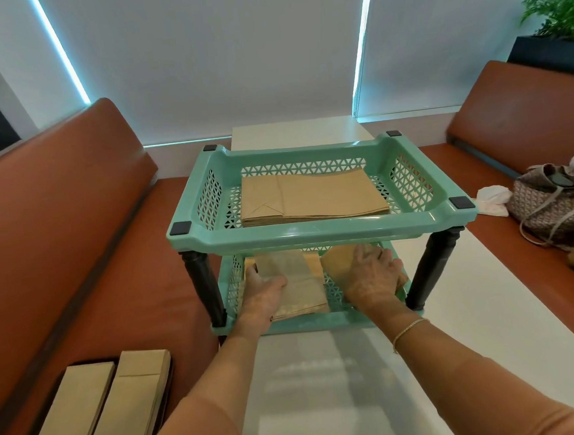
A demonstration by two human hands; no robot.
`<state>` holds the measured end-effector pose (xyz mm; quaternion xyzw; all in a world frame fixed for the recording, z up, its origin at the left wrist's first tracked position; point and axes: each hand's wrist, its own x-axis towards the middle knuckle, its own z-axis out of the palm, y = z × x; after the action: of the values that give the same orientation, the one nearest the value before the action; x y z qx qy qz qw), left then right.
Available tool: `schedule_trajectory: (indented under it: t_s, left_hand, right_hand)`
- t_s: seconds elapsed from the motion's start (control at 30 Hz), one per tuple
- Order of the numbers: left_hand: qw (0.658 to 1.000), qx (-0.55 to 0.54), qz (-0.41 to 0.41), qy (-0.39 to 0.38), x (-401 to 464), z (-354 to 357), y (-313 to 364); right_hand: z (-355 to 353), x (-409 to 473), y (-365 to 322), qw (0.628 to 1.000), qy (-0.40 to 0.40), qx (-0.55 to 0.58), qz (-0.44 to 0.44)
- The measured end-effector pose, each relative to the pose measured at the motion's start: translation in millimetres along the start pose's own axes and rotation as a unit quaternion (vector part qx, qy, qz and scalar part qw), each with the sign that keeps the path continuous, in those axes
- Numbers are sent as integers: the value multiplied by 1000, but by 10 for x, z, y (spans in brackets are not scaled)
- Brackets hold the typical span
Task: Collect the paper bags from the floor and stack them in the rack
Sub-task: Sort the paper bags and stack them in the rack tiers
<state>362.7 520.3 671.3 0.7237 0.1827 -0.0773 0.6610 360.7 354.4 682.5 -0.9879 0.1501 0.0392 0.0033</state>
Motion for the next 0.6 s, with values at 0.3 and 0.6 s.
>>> schedule_trajectory:
  t_s: [0.3, 0.6]
  left_hand:
    - [1000, -3, -1, -2, 16, -18, -28]
    - [1000, 2, 0, 3, 8, -12, -27]
  right_hand:
    - [41, 38, -25, 999, 37, 17, 8]
    - [-41, 52, 59, 997, 73, 32, 8]
